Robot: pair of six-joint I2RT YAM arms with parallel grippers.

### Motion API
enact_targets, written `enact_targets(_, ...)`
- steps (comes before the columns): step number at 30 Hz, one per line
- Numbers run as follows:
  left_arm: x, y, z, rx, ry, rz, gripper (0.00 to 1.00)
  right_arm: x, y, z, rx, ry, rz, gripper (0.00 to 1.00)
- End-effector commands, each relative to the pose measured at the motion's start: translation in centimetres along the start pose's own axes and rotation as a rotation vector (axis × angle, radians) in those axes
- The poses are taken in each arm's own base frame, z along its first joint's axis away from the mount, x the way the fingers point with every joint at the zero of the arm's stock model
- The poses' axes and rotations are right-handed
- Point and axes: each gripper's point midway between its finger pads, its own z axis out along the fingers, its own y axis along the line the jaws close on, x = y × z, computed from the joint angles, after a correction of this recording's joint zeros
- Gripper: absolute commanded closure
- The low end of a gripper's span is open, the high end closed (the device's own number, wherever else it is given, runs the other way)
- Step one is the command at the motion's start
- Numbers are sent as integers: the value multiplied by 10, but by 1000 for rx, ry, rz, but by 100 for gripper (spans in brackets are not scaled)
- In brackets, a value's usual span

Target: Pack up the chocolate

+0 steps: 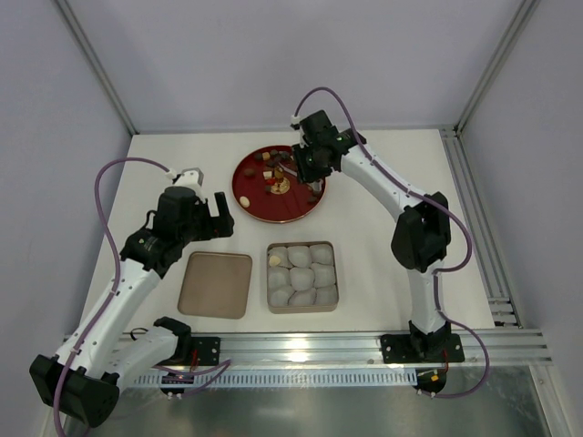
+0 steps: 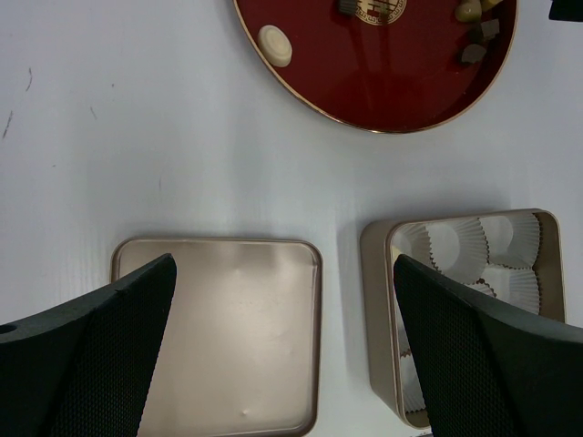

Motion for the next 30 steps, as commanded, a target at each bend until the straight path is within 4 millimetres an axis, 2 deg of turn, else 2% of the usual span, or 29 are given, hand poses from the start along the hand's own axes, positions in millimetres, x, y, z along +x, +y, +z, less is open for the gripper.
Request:
enact_targets(1, -14, -3, -4, 8, -38, -11, 0, -19, 8, -2, -21, -53, 1, 58)
enact_targets(12, -13, -2, -3, 5, -38, -9, 0, -12, 17, 11, -28, -26, -5, 57)
enact_targets(20, -13, -4, -3, 9, -36, -8, 0, -8, 17, 12, -27, -14, -3, 57)
enact_targets(30, -13, -3, -3, 8, -37, -11, 0, -5, 20, 24, -36, 5, 8, 58)
